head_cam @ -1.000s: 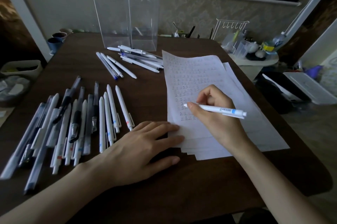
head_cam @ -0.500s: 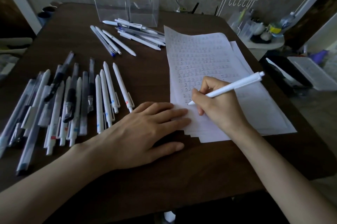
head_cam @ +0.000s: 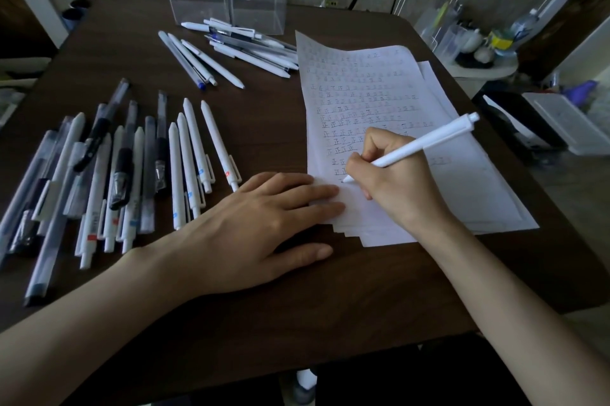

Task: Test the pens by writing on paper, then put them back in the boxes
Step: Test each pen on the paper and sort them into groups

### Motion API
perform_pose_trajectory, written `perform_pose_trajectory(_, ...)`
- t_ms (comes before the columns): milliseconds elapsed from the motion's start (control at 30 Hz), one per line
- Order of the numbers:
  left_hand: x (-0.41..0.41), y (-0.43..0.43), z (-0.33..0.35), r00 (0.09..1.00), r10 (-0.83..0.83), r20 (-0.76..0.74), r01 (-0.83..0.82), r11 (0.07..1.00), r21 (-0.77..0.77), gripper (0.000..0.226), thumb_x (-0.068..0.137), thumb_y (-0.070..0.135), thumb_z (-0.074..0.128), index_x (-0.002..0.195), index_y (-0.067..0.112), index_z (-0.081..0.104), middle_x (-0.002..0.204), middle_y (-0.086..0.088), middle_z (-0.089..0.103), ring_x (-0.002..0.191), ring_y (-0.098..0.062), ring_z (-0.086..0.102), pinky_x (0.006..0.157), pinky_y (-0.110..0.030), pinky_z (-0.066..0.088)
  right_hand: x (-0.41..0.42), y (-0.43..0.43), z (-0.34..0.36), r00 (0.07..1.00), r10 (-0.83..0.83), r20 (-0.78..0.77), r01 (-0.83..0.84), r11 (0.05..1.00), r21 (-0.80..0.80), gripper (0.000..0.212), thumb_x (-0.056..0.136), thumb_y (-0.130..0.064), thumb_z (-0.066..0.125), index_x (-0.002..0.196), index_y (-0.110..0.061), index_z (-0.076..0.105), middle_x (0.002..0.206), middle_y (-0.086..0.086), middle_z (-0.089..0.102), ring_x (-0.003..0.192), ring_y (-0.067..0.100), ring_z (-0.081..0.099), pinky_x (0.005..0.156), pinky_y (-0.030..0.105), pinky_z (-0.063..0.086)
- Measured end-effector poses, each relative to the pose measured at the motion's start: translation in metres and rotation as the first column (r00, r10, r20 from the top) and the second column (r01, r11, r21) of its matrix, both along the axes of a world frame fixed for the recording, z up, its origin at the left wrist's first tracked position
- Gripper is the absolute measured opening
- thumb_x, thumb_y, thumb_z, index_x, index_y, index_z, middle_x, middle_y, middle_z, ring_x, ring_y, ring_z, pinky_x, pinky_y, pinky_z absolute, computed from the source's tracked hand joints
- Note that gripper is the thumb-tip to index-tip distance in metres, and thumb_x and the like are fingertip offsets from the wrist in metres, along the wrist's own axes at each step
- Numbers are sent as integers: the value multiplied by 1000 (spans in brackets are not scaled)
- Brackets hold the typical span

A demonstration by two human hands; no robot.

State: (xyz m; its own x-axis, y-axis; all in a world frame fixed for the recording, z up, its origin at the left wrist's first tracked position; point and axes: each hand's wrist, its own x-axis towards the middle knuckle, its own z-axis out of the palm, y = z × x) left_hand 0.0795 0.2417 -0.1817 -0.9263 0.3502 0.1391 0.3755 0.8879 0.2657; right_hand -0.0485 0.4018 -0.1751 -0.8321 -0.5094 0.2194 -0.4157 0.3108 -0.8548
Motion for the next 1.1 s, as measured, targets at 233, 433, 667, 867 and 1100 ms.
perform_pose_trajectory(233, 0, 1, 1, 1000, 3, -7, -3, 1000, -7, 56, 95, 58, 24, 141, 30, 39, 147, 11, 36, 136, -11, 28, 107, -29, 21, 0, 1, 0, 1000, -2, 15, 3, 1000, -16, 35, 79, -5, 59, 57, -12, 32, 47, 13, 35, 38, 7, 37, 46, 38, 40)
perform_pose_trajectory(433, 1, 1, 1, 1000, 3, -8, -3, 1000, -10, 56, 95, 57, 24, 142, 30, 38, 147, 11, 36, 136, -10, 28, 107, -30, 21, -1, 2, -1, 1000, 6, 16, -5, 999, -35, 34, 83, -4, 59, 59, -6, 35, 47, 14, 39, 38, 5, 42, 49, 32, 42)
perform_pose_trajectory(667, 1, 1, 1, 1000, -2, -17, 2, 1000, -3, 55, 95, 56, 26, 141, 29, 40, 147, 10, 36, 136, -12, 30, 108, -32, 25, 1, 2, 1, 999, 19, 27, -19, 999, -27, 34, 81, 1, 58, 60, -2, 32, 48, 18, 37, 36, 4, 42, 46, 20, 40)
perform_pose_trajectory(867, 0, 1, 2, 1000, -10, -27, 10, 1000, 16, 53, 95, 54, 29, 139, 27, 44, 144, 9, 39, 135, -11, 31, 107, -34, 29, 2, 0, 2, 1000, 9, 19, -9, 1000, 3, 36, 80, 1, 58, 58, -8, 31, 49, 11, 30, 41, 5, 33, 45, 25, 32)
perform_pose_trajectory(1100, 1, 0, 1, 999, -14, -29, 15, 1000, 20, 53, 96, 54, 28, 140, 28, 42, 145, 10, 38, 136, -10, 29, 108, -32, 27, 1, 3, 4, 995, 44, 84, -35, 993, -111, 30, 89, -11, 61, 67, -10, 41, 43, 0, 42, 39, 5, 41, 46, 18, 37)
